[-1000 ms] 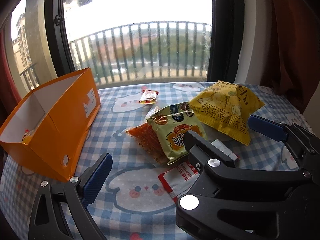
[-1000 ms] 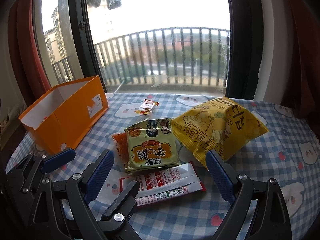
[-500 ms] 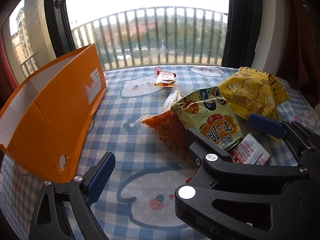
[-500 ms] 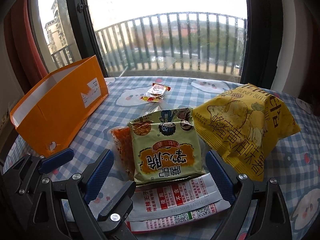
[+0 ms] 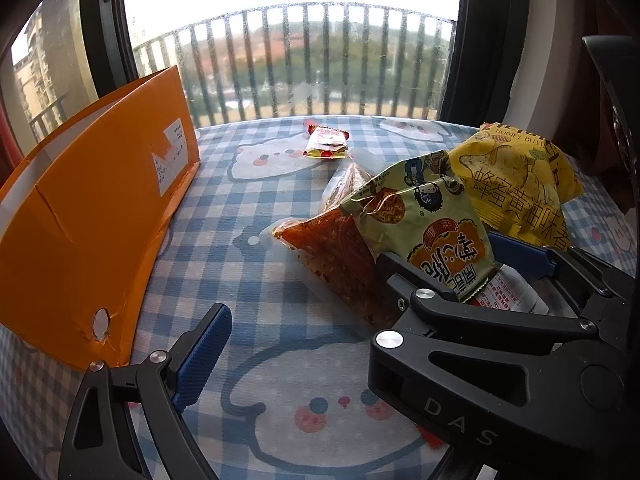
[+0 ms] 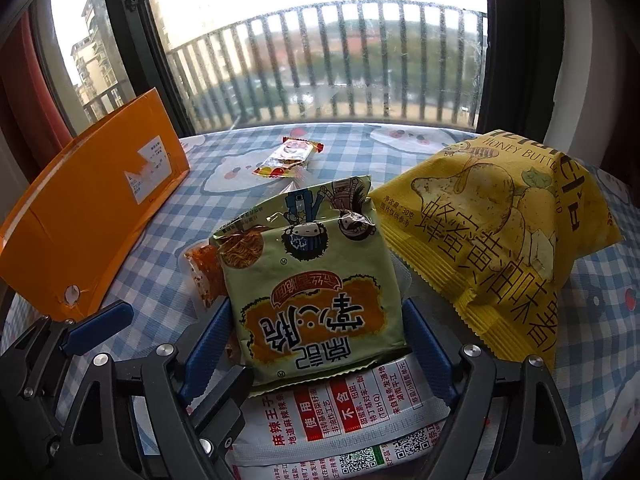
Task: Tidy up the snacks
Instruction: 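Grasp the green cartoon snack bag with the right tool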
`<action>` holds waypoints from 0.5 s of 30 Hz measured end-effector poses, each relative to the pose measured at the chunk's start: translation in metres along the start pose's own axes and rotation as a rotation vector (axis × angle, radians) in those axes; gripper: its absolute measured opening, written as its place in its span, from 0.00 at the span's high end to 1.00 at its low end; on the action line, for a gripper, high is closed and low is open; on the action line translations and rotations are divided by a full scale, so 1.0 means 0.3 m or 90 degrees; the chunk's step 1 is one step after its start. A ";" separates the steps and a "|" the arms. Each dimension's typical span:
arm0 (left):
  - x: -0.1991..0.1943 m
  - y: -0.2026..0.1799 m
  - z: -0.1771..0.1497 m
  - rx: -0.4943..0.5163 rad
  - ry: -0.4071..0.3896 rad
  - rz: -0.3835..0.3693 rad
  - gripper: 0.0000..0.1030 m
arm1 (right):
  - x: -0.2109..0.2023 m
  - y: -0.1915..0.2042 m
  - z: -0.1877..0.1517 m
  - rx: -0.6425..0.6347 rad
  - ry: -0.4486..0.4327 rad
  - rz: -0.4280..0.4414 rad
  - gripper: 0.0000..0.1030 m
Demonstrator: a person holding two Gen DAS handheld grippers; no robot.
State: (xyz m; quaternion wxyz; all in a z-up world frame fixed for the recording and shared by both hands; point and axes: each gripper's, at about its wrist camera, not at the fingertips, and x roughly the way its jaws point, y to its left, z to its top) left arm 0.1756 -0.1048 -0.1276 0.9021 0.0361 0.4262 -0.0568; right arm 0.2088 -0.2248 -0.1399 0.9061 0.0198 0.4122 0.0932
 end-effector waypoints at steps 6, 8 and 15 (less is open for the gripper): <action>-0.040 -0.004 -0.003 0.005 -0.013 -0.002 0.09 | -0.033 0.004 -0.004 -0.005 -0.015 -0.007 0.17; -0.064 -0.007 -0.006 0.006 -0.023 -0.005 0.08 | -0.054 0.004 -0.006 -0.005 -0.026 -0.009 0.18; -0.138 -0.040 -0.048 0.017 -0.043 -0.042 0.08 | -0.147 -0.017 -0.036 0.002 -0.058 -0.026 0.18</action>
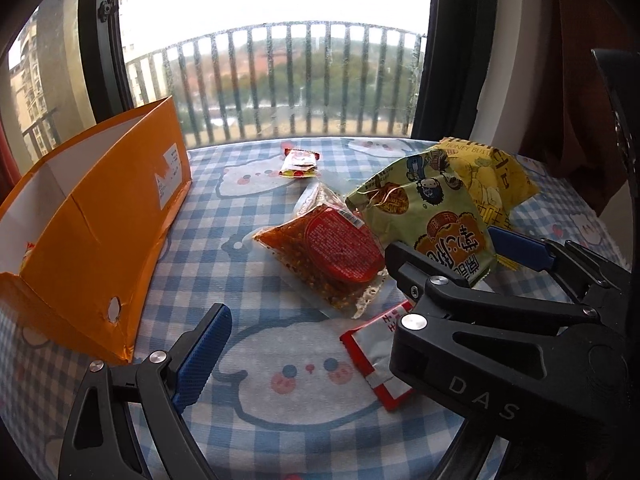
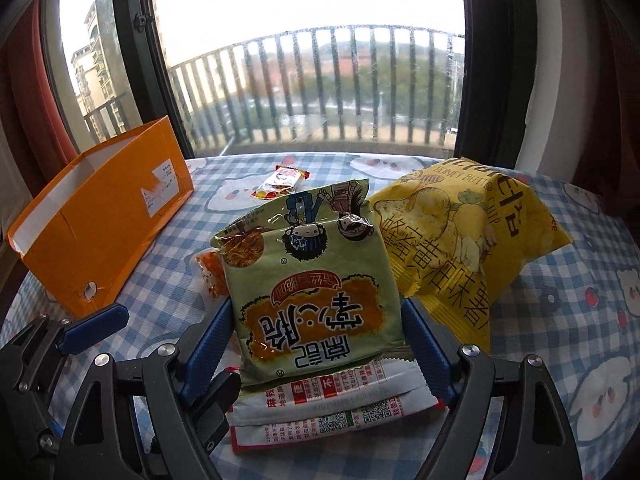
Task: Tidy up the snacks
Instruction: 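Grasp the green cartoon snack bag with the right tool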
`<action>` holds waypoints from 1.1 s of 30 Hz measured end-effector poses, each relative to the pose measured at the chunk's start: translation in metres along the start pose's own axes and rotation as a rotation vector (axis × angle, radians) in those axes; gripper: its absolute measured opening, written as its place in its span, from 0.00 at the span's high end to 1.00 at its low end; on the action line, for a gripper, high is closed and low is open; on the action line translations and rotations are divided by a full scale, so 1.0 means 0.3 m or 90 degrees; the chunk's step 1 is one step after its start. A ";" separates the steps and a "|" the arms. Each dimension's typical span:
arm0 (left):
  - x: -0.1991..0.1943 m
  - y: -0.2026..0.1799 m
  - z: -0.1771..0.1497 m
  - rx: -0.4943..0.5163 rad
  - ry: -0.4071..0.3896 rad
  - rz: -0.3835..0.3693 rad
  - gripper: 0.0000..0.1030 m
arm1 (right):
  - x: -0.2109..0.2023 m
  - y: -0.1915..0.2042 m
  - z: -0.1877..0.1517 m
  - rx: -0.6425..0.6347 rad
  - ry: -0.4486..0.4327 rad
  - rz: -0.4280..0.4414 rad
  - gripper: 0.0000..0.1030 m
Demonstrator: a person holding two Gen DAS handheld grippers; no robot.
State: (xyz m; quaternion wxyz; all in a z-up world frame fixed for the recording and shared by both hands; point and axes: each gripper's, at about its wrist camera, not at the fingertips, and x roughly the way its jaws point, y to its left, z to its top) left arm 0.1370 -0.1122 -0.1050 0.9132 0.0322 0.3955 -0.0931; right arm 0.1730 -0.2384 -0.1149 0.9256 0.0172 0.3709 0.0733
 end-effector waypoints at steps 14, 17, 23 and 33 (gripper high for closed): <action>-0.015 -0.137 -0.075 0.059 0.007 -0.048 0.09 | -0.126 -0.095 -0.121 0.041 -0.012 -0.055 0.21; -0.008 -0.158 -0.087 0.076 0.011 -0.049 0.09 | -0.143 -0.114 -0.145 0.051 -0.013 -0.060 0.21; 0.033 -0.165 -0.086 0.080 0.032 -0.049 0.09 | -0.154 -0.133 -0.174 0.068 -0.004 -0.060 0.22; 0.101 -0.204 -0.066 0.124 0.049 -0.058 0.09 | -0.150 -0.194 -0.216 0.112 0.020 -0.072 0.23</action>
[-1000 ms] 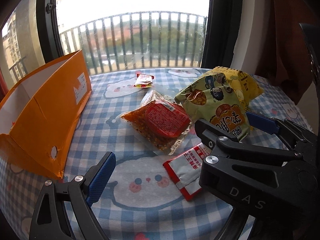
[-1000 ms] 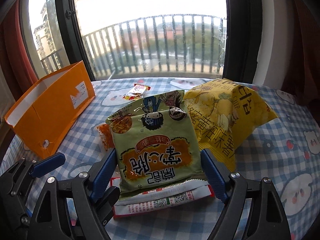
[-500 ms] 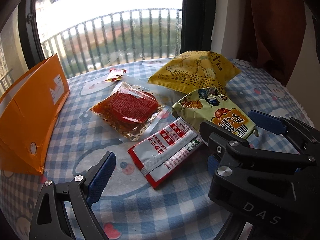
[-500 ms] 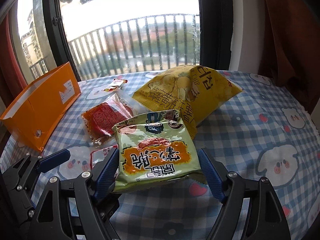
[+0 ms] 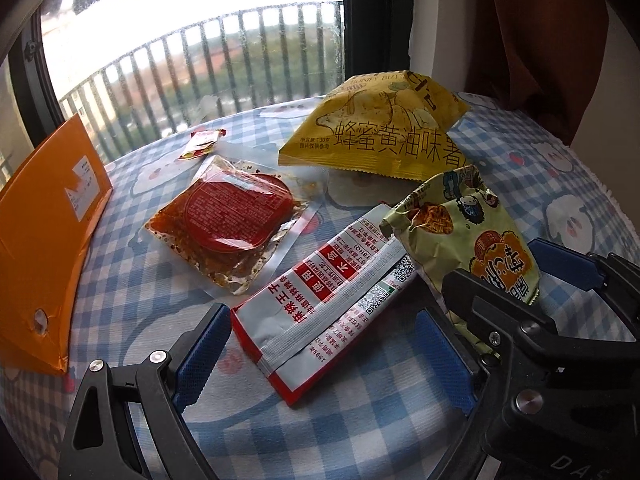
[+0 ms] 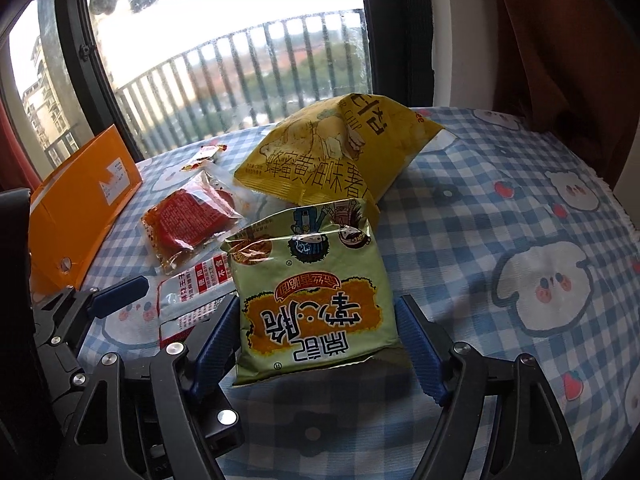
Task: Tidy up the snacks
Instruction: 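Grasp the green cartoon snack bag with the right tool, then hold the green bag in the right tool while the left grasps the red-and-white sachets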
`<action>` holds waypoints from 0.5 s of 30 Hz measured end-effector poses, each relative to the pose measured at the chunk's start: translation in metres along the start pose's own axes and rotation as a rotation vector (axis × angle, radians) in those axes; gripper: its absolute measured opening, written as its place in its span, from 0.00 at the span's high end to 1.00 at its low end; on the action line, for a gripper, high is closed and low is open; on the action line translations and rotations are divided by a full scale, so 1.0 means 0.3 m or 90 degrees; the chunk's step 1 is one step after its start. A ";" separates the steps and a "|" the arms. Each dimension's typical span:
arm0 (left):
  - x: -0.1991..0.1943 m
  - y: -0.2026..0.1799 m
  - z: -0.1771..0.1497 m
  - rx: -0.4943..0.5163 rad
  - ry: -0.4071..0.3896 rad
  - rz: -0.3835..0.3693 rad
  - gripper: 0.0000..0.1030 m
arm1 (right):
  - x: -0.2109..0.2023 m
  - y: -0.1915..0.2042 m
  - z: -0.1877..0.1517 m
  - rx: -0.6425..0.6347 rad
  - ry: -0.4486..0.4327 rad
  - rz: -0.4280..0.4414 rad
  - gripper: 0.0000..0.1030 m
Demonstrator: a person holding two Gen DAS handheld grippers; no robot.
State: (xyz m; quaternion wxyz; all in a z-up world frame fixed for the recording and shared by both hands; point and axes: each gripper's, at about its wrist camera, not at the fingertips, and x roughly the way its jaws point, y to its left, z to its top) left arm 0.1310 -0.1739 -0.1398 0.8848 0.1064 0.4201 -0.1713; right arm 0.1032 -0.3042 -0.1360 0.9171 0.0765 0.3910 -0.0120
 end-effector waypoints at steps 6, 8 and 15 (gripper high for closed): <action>0.016 -0.019 0.017 0.023 -0.005 -0.006 0.15 | 0.018 -0.017 0.005 0.010 0.005 -0.006 0.23; 0.024 -0.031 0.023 0.035 -0.007 -0.006 0.17 | 0.020 -0.023 0.008 0.014 0.004 -0.008 0.23; 0.042 -0.060 0.047 0.060 -0.018 -0.014 0.22 | 0.027 -0.039 0.013 0.027 -0.001 -0.013 0.23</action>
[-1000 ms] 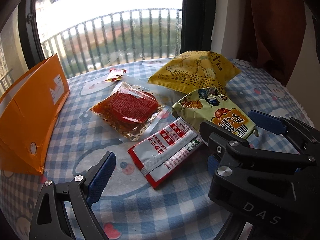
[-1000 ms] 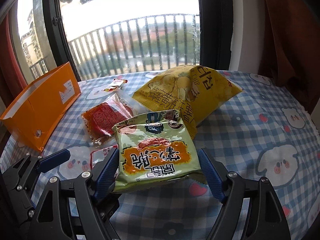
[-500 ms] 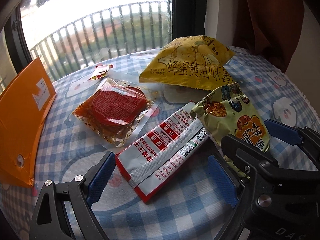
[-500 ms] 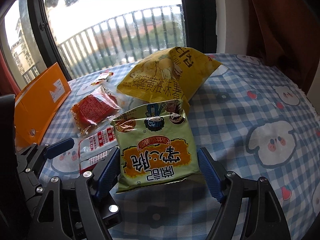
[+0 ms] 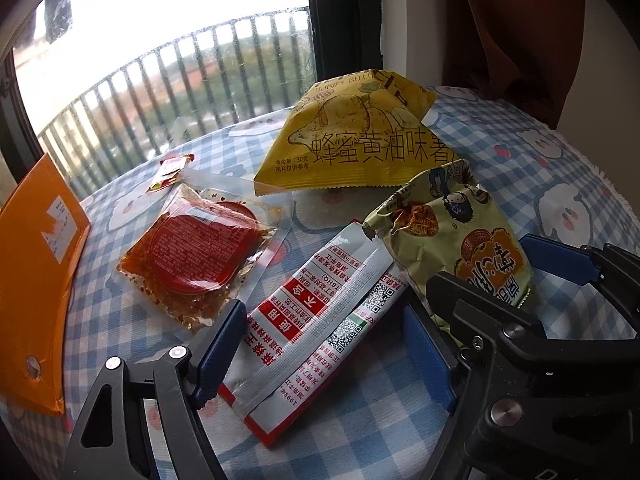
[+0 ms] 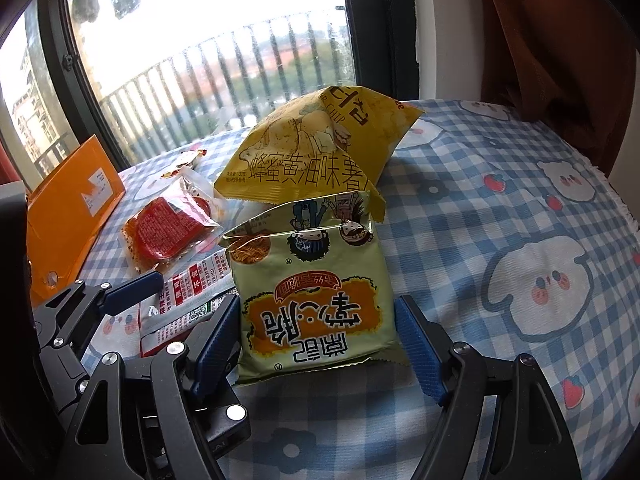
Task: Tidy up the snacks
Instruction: 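Hold the green bag in the right tool while the left grasps the red-and-white sachets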
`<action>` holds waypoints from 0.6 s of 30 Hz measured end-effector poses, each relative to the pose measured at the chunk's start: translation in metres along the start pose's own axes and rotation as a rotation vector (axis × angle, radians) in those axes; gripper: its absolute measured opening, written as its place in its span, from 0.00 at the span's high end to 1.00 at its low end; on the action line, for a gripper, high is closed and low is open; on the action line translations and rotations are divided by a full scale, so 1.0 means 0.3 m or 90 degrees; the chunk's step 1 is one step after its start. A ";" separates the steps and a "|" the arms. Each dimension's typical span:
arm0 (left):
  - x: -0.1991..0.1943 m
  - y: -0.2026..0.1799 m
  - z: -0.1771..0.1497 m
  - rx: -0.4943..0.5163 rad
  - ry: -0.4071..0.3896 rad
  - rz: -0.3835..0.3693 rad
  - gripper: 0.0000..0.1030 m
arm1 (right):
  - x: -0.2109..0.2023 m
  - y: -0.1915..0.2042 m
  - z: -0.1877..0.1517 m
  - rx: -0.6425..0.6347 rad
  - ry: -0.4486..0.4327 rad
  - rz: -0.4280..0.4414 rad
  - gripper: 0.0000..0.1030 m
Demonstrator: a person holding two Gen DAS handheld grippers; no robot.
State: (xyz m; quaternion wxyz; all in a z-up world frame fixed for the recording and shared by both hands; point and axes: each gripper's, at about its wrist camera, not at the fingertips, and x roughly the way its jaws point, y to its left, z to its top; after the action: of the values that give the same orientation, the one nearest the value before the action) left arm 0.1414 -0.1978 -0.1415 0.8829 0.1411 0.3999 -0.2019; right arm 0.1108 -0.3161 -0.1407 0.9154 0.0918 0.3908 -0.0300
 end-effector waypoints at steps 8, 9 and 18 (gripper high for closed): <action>0.032 0.029 0.027 -0.002 0.011 -0.040 0.18 | 0.005 -0.015 0.010 0.018 -0.002 -0.002 0.23; 0.033 0.032 0.027 -0.004 0.012 -0.044 0.18 | 0.007 -0.015 0.012 0.020 -0.002 -0.002 0.23; 0.004 0.034 0.009 -0.027 0.020 -0.062 0.45 | 0.005 -0.006 0.012 0.021 0.003 0.000 0.23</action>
State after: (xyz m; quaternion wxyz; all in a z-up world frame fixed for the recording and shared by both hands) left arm 0.1487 -0.1903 -0.1400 0.8683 0.1060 0.4243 -0.2339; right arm 0.1141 -0.3185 -0.1395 0.9127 0.1067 0.3928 -0.0361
